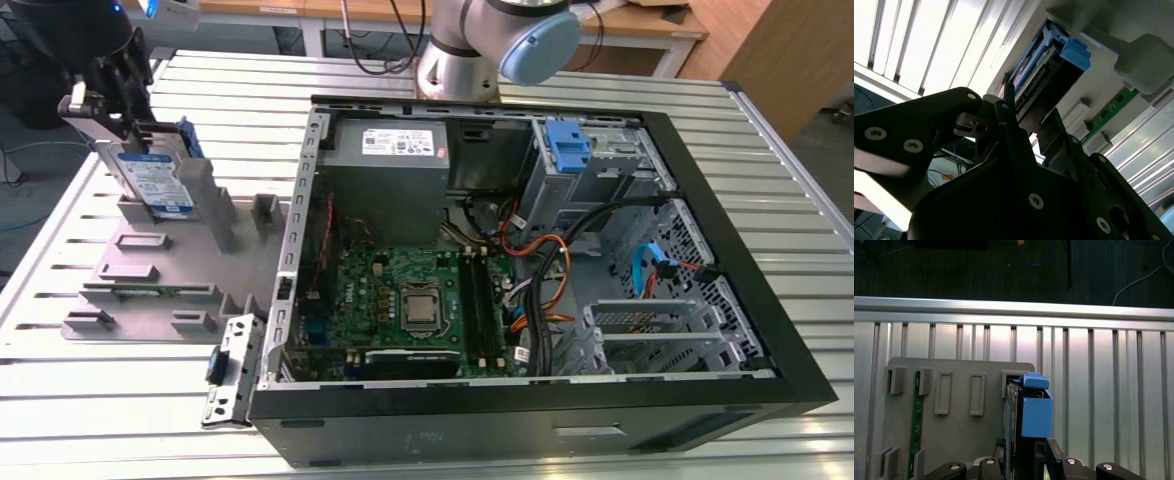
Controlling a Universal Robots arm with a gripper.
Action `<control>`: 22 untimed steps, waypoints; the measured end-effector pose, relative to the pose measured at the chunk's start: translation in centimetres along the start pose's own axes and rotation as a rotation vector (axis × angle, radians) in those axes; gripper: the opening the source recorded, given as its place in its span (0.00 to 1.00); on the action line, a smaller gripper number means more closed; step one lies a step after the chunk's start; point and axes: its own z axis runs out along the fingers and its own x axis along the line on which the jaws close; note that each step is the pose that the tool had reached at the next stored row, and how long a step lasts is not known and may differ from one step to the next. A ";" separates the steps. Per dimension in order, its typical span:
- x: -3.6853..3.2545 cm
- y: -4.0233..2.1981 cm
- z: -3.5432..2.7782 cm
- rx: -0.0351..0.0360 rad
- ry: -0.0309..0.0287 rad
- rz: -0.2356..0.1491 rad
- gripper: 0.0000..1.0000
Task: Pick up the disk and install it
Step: 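Pick up the disk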
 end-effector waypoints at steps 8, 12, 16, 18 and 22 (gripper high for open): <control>0.00 -0.02 0.00 0.0001 0.0000 0.000 0.45; 0.00 -0.02 0.00 0.0001 0.0000 0.000 0.45; 0.00 -0.02 -0.01 -0.0001 0.0001 0.000 0.35; 0.00 -0.02 0.00 -0.0001 0.0000 0.000 0.35; 0.00 -0.03 0.00 0.0001 0.0000 0.000 0.35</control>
